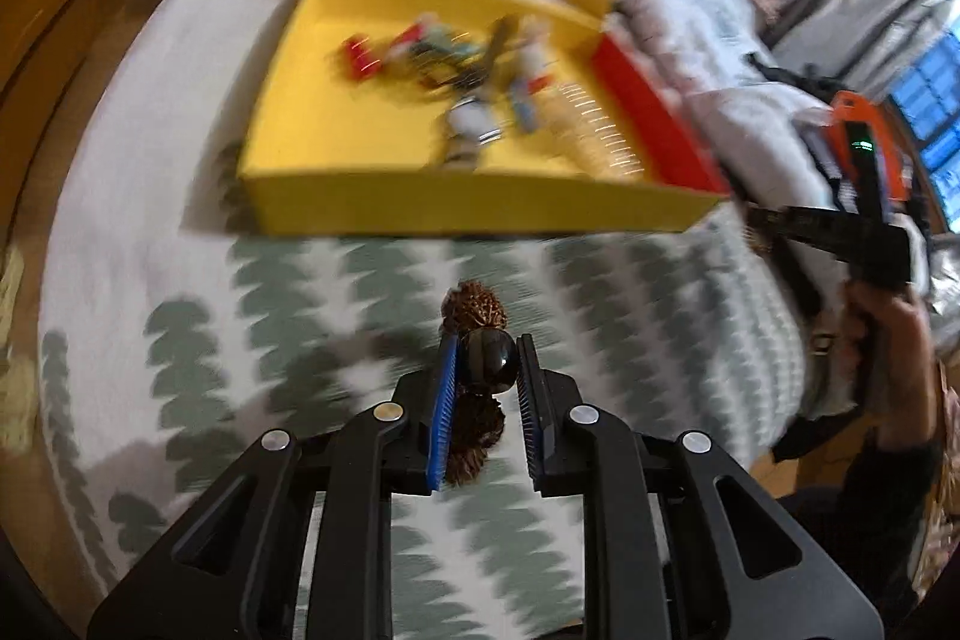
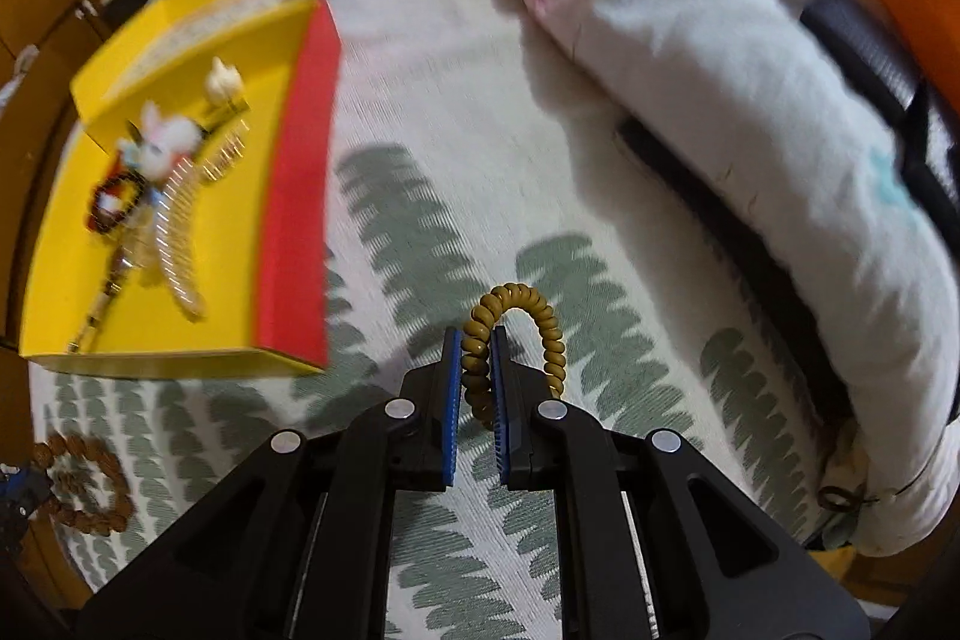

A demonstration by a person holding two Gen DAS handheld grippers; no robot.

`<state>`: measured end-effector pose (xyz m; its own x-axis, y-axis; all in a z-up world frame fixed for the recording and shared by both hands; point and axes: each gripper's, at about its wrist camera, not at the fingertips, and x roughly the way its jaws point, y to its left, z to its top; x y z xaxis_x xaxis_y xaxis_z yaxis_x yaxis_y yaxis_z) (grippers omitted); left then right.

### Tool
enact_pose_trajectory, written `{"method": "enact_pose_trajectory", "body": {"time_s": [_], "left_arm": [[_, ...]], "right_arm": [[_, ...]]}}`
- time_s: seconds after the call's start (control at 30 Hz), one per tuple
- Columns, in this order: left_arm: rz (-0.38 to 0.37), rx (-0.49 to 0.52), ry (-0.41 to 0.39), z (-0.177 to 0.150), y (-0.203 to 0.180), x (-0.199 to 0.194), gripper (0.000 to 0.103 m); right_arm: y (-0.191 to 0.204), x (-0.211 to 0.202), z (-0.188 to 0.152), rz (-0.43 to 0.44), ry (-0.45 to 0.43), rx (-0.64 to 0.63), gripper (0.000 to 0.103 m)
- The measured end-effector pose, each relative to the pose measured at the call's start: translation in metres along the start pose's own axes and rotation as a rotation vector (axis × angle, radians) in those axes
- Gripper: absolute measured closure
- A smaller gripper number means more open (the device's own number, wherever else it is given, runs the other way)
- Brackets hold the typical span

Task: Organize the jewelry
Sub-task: 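Lift both held items out of the box and release them on the bedsheet, then move both open grippers back over the jewelry in the box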

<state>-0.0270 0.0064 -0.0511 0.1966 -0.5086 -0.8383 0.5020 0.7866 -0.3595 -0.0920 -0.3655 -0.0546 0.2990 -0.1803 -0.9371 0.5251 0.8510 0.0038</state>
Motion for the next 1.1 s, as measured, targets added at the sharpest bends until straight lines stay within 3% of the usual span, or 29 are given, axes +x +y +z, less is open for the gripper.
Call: {"method": "enact_pose_trajectory", "body": {"time_s": [0.23, 0.47, 0.53, 0.73, 0.93, 1.1], "left_arm": [[0.087, -0.062, 0.011, 0.006, 0.027, 0.006, 0.083], [0.106, -0.062, 0.009, 0.010, 0.024, 0.004, 0.083], [0.111, -0.050, -0.013, 0.012, 0.018, -0.002, 0.079], [0.136, -0.033, -0.076, 0.020, 0.008, -0.015, 0.055], [0.122, -0.043, -0.076, 0.036, -0.003, -0.009, 0.047], [0.109, -0.062, -0.062, 0.068, -0.014, 0.000, 0.040]], "right_arm": [[0.000, 0.021, -0.001, -0.088, 0.039, -0.003, 0.087], [-0.002, 0.000, 0.005, -0.027, 0.011, 0.034, 0.084], [0.001, -0.006, 0.004, -0.022, 0.012, 0.029, 0.084], [0.020, -0.027, 0.008, 0.072, -0.084, -0.005, 0.083], [0.073, -0.046, 0.013, 0.248, -0.148, -0.129, 0.083], [0.115, -0.037, 0.016, 0.304, -0.110, -0.207, 0.083]]}}
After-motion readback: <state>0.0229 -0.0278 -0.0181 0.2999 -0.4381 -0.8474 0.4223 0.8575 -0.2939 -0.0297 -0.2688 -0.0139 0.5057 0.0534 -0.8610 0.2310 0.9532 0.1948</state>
